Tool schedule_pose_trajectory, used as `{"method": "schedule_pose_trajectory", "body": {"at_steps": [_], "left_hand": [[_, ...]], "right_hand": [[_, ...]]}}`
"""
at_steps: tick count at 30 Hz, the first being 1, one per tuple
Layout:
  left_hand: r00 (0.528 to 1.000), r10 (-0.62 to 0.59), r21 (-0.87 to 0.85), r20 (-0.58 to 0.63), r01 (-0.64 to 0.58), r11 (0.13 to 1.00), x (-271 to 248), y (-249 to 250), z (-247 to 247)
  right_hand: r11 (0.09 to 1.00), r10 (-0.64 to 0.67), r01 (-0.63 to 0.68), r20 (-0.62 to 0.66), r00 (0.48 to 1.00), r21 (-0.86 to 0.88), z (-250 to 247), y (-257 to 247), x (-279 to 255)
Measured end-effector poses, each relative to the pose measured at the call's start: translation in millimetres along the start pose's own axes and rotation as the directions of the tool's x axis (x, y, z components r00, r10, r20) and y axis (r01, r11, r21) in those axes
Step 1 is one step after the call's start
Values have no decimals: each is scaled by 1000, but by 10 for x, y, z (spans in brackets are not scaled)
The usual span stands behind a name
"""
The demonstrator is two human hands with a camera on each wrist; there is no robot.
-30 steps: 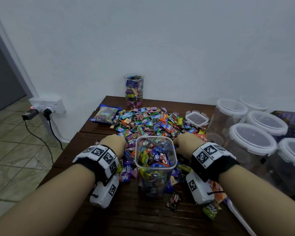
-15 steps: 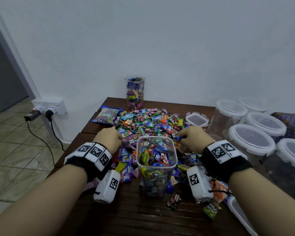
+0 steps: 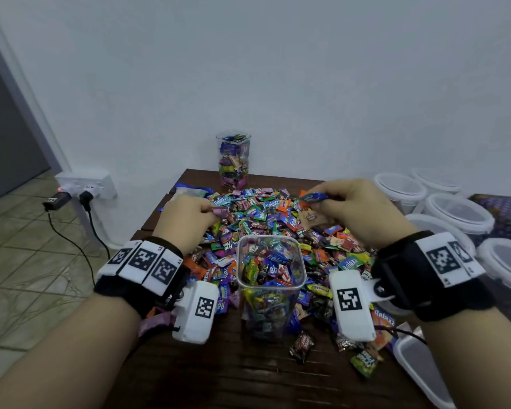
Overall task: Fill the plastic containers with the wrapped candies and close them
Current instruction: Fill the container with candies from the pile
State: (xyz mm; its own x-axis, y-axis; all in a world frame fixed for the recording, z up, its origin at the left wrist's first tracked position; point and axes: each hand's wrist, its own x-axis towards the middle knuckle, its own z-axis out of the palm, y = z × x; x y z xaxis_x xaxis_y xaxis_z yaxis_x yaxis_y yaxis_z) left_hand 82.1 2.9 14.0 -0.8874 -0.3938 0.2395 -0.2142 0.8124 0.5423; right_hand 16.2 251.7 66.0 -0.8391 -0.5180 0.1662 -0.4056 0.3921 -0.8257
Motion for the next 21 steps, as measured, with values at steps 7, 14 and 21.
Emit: {"method": "schedule_pose_trajectory", "body": {"at_steps": [7, 14, 21], "left_hand": [[999, 47, -113, -27, -50, 992, -65, 83, -25], [999, 50, -146, -6, -50, 988, -147, 178, -52], [999, 31, -224, 27, -24, 974, -193, 195, -55]], "right_hand": [[970, -142, 101, 175, 974, 221, 194, -283, -202], [991, -127, 114, 280, 952, 63, 407, -263, -263], [976, -137, 176, 268, 954, -126, 400, -204, -295]]}}
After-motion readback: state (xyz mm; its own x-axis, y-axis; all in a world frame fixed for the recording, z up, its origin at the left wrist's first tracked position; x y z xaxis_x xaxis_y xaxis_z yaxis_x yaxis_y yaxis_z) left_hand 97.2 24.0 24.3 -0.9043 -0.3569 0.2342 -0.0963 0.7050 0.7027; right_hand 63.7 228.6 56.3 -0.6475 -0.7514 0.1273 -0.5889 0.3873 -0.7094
